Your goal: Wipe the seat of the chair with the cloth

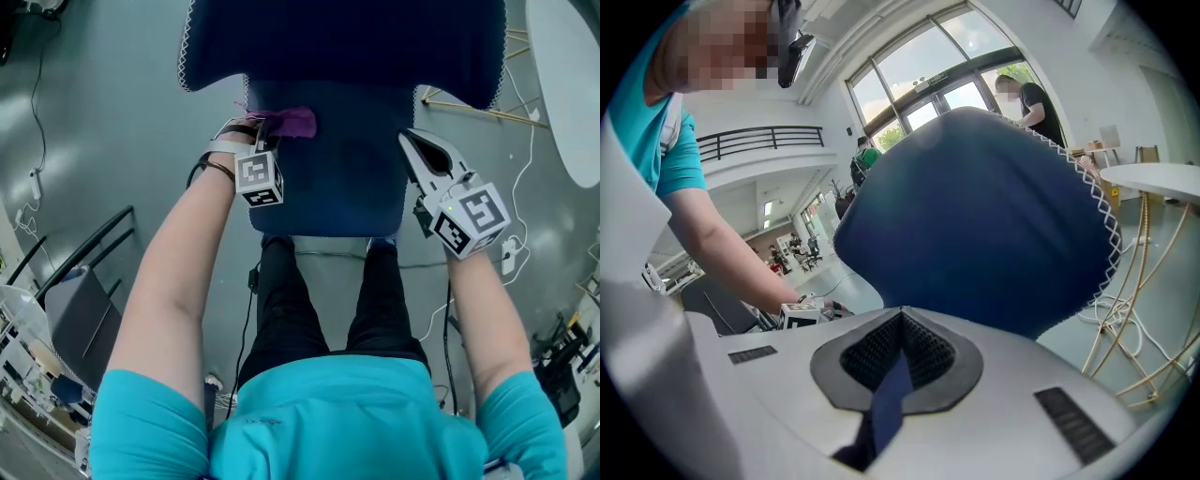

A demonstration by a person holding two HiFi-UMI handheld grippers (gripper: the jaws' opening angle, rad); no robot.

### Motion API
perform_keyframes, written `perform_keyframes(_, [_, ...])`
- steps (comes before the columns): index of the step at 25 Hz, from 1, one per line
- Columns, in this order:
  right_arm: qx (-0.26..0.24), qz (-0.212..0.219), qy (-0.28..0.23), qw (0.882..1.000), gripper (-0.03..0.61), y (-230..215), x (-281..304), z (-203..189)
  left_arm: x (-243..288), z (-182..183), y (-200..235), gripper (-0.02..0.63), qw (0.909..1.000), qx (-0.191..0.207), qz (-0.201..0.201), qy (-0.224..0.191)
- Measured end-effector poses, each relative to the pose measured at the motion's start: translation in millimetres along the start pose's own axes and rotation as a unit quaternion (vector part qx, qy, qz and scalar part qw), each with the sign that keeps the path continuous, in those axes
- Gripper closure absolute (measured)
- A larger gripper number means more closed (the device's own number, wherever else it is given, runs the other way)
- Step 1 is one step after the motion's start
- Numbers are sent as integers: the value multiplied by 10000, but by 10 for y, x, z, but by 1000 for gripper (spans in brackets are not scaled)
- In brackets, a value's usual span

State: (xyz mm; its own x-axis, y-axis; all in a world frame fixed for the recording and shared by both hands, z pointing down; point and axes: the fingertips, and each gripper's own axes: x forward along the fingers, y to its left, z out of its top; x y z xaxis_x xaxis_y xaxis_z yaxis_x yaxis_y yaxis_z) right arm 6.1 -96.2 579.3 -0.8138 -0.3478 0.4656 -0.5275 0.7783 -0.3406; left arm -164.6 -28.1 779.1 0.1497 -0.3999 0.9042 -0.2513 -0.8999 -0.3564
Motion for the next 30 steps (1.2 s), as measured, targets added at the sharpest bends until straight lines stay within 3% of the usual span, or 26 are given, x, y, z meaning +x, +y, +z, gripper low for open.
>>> perform_keyframes(30, [-122,61,-9,9999,583,337,-82,4,-497,133,-1322,563,9962,6,-769,-400])
